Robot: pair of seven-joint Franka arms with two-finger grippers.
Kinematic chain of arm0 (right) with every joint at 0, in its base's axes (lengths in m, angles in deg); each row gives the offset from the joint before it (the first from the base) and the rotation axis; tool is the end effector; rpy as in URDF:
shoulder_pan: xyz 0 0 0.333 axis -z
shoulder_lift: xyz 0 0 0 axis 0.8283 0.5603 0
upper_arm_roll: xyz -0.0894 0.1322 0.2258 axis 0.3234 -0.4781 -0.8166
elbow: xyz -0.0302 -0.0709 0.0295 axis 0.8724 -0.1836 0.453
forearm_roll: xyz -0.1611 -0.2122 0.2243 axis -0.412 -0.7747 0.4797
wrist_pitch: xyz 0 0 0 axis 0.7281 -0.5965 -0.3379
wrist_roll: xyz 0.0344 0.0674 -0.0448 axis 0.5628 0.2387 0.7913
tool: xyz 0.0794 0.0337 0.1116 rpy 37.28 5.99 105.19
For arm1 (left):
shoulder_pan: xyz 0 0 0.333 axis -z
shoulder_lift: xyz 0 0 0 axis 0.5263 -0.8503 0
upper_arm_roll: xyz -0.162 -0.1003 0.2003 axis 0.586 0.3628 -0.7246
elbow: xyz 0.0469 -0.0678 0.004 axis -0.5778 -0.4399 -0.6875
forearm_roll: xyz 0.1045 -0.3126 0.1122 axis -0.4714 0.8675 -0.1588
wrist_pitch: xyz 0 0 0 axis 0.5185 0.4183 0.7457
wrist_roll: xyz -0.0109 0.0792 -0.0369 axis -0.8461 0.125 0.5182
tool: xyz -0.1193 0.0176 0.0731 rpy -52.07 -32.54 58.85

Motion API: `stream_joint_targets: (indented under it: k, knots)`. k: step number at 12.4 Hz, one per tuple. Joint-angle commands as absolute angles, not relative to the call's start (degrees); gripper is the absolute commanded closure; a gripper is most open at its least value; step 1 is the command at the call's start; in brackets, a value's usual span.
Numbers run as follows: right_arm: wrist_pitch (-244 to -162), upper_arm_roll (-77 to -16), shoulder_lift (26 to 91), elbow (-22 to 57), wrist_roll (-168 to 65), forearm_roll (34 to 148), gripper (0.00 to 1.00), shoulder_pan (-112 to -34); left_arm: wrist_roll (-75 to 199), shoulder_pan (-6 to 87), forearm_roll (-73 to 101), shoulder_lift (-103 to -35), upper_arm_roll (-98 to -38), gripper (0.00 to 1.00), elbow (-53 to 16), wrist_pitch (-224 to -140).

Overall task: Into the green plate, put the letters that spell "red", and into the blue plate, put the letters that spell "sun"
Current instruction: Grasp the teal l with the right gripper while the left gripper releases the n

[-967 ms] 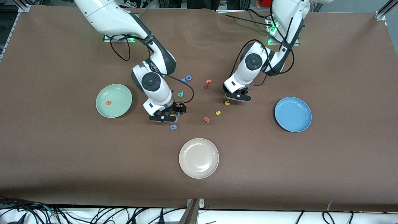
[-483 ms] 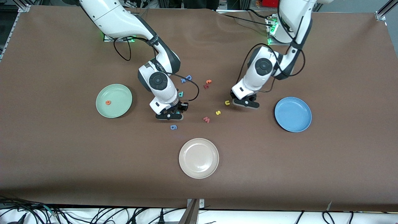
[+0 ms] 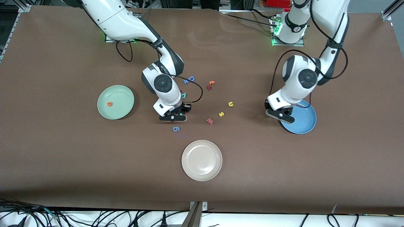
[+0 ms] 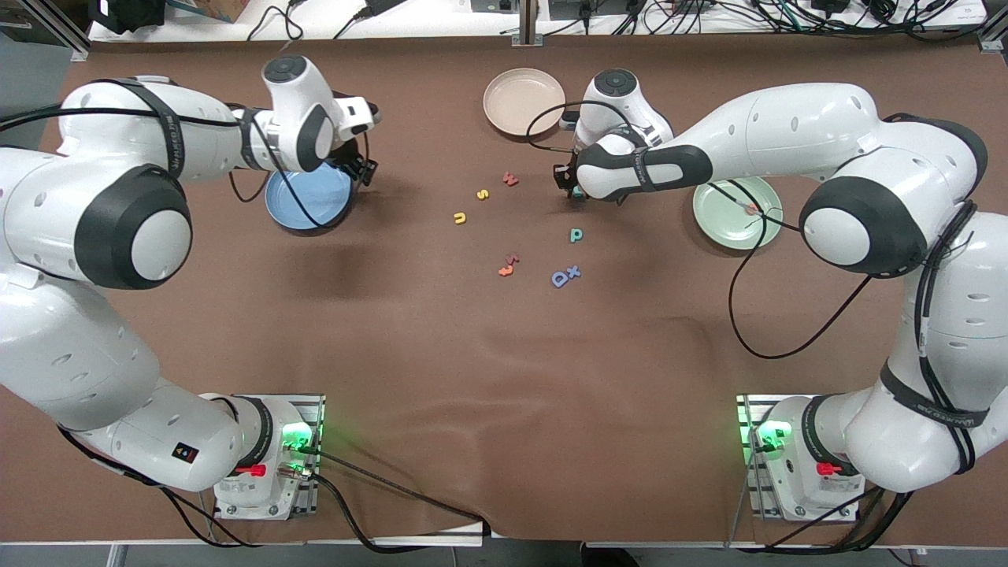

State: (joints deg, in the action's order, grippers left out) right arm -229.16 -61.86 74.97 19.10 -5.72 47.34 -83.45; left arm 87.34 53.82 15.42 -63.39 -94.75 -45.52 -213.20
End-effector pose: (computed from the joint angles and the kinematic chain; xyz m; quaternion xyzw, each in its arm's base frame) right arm 0.4901 0.3702 0.1540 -0.9996 0.0063 -0.0015 0.0277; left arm 0.5066 -0.1169 0.1925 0.9775 -0.2086 0.0209 0.0227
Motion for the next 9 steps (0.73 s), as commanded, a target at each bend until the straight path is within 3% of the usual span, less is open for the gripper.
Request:
stream_joint_targets:
  k: [1,5,8,9]
  knots:
    - [-229.5,-60.9,75.9,17.7,-5.1,45.9,0.58,-84.2,96.9,49.7,16.6,-62.2,-94.6,0.85,-46.4,-212.3]
    - [-230.2,-60.8,76.4,17.6,-5.1,44.4,0.61,-84.2,104.4,44.0,16.7,-64.5,-94.7,0.78,-46.4,-212.7]
    - [-230.9,-60.8,76.6,17.6,-5.1,44.4,0.61,-84.2,104.0,43.2,16.9,-66.9,-94.6,0.5,-46.0,-213.9]
    - [-231.1,-60.8,76.7,17.6,-5.1,44.4,0.61,-84.2,103.5,43.2,16.9,-66.9,-94.6,0.3,-46.0,-213.9]
